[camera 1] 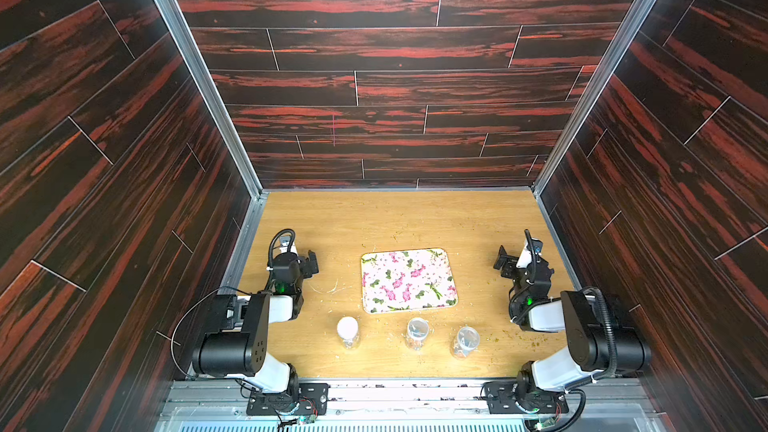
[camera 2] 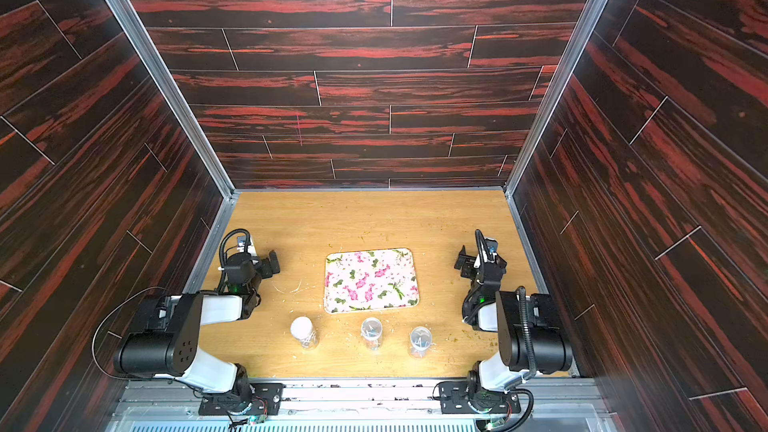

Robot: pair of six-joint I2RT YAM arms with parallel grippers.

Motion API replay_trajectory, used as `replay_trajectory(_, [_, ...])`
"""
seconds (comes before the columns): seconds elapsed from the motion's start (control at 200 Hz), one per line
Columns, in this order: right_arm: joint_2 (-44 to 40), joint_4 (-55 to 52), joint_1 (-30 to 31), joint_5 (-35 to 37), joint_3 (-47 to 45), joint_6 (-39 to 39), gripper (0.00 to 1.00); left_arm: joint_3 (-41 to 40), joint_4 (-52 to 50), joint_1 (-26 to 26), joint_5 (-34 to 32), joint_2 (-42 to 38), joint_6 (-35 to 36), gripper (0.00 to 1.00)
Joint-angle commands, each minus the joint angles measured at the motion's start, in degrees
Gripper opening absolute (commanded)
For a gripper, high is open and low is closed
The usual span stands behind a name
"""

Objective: Pour the candies out of the jar
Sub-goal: Pick up the jar from the center of the board.

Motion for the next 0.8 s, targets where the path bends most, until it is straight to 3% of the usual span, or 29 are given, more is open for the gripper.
replay_trajectory(0.0, [0.7, 1.54, -0.16, 0.34, 0.41, 0.41, 0.99, 0.56, 1.03, -0.09, -0.11, -0.39, -0.71, 1.0])
replay_trajectory(0.797, [0.7, 0.48, -1.56, -2.48, 0.76, 1.2, 0.99, 0.73, 1.02, -0.09, -0.11, -0.27, -0.81, 1.0])
